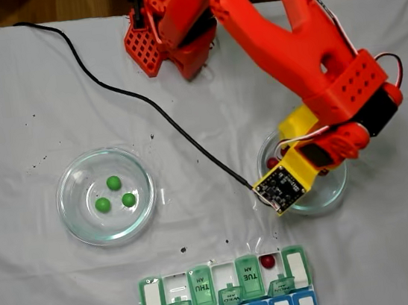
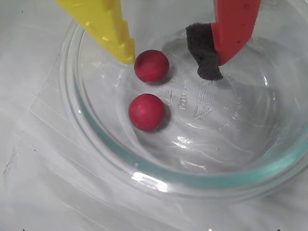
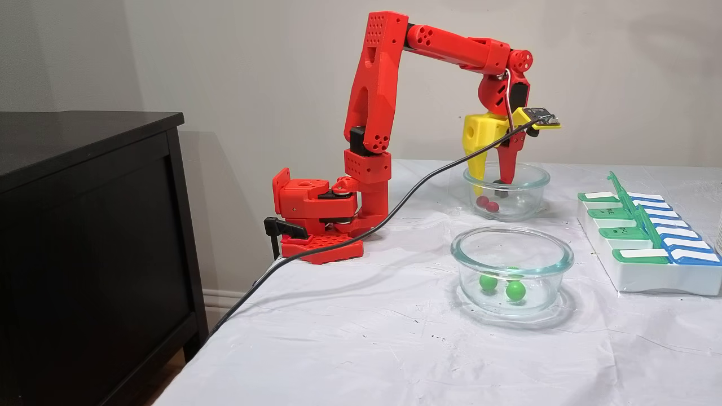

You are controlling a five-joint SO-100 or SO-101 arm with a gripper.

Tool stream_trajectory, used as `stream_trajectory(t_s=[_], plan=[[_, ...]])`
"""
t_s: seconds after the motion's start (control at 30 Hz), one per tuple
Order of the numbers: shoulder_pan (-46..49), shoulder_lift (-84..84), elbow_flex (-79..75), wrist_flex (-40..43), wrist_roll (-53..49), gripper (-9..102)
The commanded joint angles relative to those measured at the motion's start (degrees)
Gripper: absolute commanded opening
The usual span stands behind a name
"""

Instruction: Sort medicines into box.

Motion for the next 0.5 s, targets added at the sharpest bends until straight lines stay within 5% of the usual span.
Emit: stream_trajectory(t_s=[0.0,0.47], plan=[[-1.8,1.2,0.3,0.2,0.3,23],[-3.8,-1.7,2.1,-0.4,0.3,21]])
